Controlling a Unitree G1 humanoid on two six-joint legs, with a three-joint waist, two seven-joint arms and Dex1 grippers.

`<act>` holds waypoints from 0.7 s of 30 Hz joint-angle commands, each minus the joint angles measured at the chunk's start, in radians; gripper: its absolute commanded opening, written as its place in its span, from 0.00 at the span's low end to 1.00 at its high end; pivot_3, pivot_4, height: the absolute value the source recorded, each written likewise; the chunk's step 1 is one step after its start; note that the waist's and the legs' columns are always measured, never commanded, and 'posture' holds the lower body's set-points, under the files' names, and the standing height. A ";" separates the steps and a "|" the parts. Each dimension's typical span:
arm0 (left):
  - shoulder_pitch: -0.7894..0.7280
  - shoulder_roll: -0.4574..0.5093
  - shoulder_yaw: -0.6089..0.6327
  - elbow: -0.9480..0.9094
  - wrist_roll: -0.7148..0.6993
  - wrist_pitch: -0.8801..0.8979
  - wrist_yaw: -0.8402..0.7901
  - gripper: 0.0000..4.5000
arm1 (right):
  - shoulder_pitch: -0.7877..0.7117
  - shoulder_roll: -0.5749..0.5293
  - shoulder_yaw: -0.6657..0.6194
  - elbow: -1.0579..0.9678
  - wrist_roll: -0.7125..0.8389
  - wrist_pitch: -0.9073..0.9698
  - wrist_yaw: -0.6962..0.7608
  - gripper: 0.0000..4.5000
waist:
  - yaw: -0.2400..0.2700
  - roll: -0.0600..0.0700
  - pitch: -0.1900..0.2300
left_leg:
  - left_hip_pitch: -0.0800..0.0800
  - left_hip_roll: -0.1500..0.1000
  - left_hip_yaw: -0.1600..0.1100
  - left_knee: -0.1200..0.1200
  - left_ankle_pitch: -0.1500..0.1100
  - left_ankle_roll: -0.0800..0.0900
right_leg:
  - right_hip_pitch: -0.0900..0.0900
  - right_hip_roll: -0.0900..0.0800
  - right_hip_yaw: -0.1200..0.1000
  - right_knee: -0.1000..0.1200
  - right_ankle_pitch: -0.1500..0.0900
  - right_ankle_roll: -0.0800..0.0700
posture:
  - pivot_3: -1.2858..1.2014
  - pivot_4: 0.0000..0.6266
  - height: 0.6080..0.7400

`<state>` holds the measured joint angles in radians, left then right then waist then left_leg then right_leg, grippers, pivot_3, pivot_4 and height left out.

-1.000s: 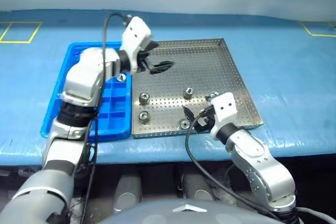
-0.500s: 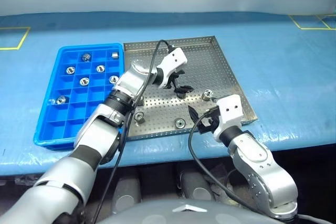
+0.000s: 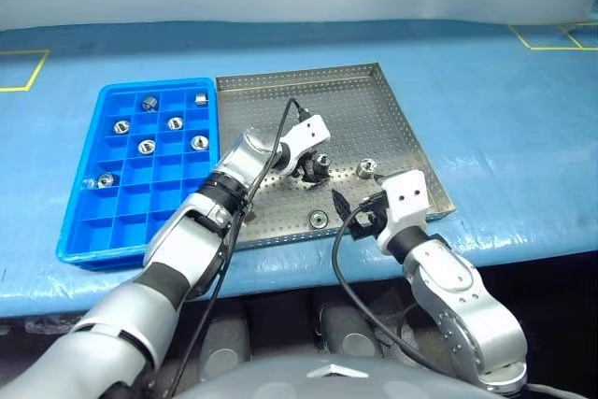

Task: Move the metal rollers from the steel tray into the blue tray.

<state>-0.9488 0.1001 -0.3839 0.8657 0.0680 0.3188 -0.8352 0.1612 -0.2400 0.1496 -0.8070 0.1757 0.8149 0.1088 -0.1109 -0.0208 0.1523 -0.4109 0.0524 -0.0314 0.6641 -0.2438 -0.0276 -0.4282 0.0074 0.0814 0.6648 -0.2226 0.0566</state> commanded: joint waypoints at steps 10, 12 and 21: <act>0.030 0.041 0.212 -0.200 -0.090 0.070 0.101 0.39 | -0.046 -0.006 0.035 -0.007 0.004 -0.038 0.045 1.00 | -0.007 0.000 0.000 | 0.000 0.000 0.000 -0.001 0.000 0.000 | 0.000 0.000 0.000 0.000 0.000 0.000 | 0.48 0.24 1.00; 0.063 0.088 0.227 -0.316 -0.086 0.105 0.119 0.39 | -0.067 -0.011 0.054 0.004 0.012 -0.043 0.072 1.00 | -0.008 0.001 0.000 | 0.000 0.000 0.000 -0.001 0.000 0.000 | 0.000 0.000 0.000 0.000 0.000 0.000 | 0.48 0.24 1.00; 0.270 0.315 0.350 -0.895 -0.081 0.370 0.221 0.39 | -0.231 -0.005 0.146 0.121 0.032 -0.082 0.181 1.00 | 0.022 0.001 0.001 | 0.001 0.001 -0.001 -0.002 0.000 0.000 | 0.000 0.000 0.000 0.001 0.000 0.000 | 0.53 0.24 1.00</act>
<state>-0.6978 0.3846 -0.0667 0.0921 -0.0116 0.6452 -0.6345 -0.0394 -0.2556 0.2789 -0.6873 0.1940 0.7677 0.2647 -0.0885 -0.0193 0.1532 -0.4096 0.0532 -0.0319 0.6620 -0.2436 -0.0279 -0.4284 0.0078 0.0812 0.6655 -0.2224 0.0567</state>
